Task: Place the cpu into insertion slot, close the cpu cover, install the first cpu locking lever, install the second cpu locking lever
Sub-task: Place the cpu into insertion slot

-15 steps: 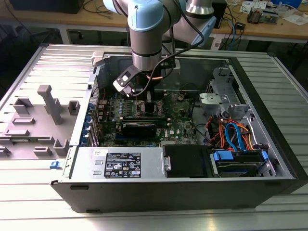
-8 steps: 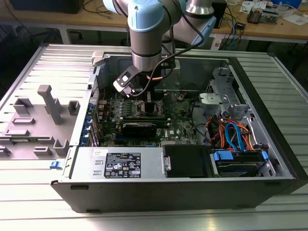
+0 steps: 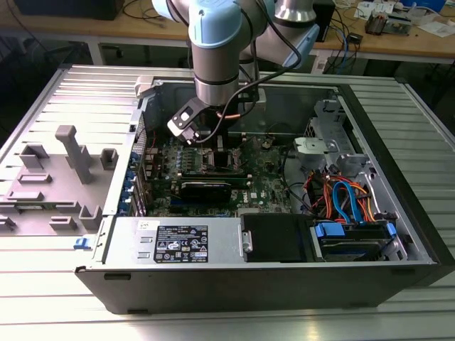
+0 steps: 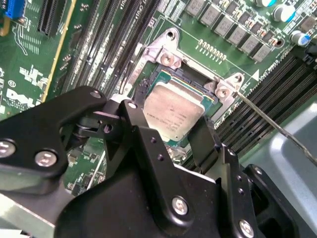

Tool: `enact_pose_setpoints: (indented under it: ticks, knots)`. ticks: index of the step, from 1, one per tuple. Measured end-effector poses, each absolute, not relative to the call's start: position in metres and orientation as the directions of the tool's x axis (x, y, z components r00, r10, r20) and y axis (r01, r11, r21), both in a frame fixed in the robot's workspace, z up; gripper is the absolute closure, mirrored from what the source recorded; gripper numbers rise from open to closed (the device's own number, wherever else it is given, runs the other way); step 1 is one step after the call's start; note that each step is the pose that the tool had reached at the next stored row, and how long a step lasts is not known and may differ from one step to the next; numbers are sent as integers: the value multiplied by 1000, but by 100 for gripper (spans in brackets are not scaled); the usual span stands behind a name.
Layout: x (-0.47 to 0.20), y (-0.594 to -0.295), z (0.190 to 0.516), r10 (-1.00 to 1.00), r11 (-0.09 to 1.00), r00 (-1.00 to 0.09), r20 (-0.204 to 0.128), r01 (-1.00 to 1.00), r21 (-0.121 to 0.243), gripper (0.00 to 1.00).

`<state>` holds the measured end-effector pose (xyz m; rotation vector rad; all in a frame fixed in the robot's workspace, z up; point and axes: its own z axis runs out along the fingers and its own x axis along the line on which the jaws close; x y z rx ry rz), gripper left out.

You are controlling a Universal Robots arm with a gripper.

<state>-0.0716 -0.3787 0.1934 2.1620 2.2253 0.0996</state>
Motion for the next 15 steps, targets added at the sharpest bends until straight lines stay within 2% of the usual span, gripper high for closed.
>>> enact_pose_setpoints:
  ticks: [15]
  knots:
    - [-71,-379,205,999,28,-29,18,997,69,40]
